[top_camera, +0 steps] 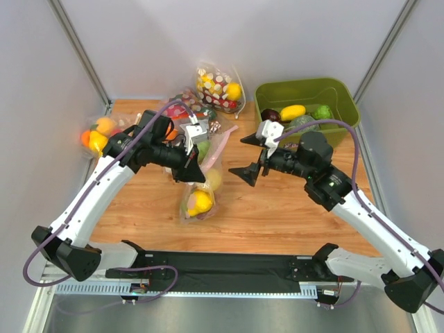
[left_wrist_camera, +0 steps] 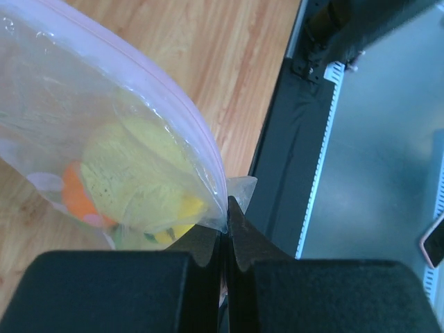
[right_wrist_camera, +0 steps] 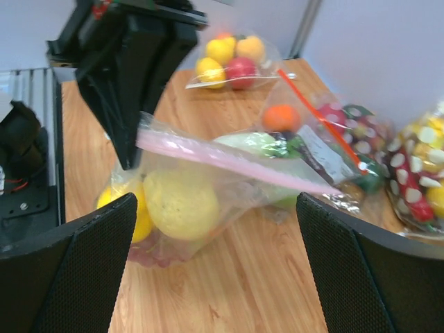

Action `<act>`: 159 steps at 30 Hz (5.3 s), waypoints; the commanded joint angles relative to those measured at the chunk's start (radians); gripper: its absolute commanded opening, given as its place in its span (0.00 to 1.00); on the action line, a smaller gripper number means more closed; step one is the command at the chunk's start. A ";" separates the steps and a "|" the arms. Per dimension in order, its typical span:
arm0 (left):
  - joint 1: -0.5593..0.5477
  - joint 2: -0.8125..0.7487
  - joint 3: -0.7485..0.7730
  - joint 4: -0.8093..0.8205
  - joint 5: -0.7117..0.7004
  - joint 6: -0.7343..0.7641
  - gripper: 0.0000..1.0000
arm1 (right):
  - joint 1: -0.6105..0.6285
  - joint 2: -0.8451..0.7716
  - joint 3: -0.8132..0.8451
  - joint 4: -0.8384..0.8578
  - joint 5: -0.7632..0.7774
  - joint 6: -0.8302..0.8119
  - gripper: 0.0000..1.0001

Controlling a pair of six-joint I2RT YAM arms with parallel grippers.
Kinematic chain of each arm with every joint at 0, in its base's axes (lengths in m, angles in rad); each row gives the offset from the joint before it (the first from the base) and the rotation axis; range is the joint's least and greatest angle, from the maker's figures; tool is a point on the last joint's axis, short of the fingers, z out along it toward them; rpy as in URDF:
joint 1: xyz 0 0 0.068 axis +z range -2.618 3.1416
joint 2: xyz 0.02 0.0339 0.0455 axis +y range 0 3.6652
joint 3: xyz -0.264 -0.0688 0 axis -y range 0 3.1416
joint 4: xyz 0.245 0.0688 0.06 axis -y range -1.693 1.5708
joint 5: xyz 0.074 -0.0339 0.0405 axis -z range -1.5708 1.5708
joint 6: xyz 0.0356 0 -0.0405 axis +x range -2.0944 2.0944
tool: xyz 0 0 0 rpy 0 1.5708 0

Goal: Open the zip-top bag and remove the fake food

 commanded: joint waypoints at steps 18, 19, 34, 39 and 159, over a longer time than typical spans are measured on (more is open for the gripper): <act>-0.065 0.038 0.019 -0.134 0.146 0.200 0.01 | 0.202 0.107 -0.082 0.124 0.179 -0.328 0.97; -0.069 0.038 0.019 -0.137 0.146 0.202 0.02 | 0.202 0.114 -0.085 0.165 0.196 -0.334 0.97; -0.089 -0.037 -0.039 -0.018 -0.020 0.128 0.47 | 0.202 0.187 0.037 -0.005 0.087 -0.384 0.00; -0.089 -0.081 -0.102 0.118 -0.222 0.041 0.70 | 0.204 0.187 0.114 -0.146 0.170 -0.333 0.00; -0.089 -0.252 -0.329 0.501 -0.081 0.073 0.00 | 0.238 0.342 0.424 -0.370 -0.134 -0.293 0.30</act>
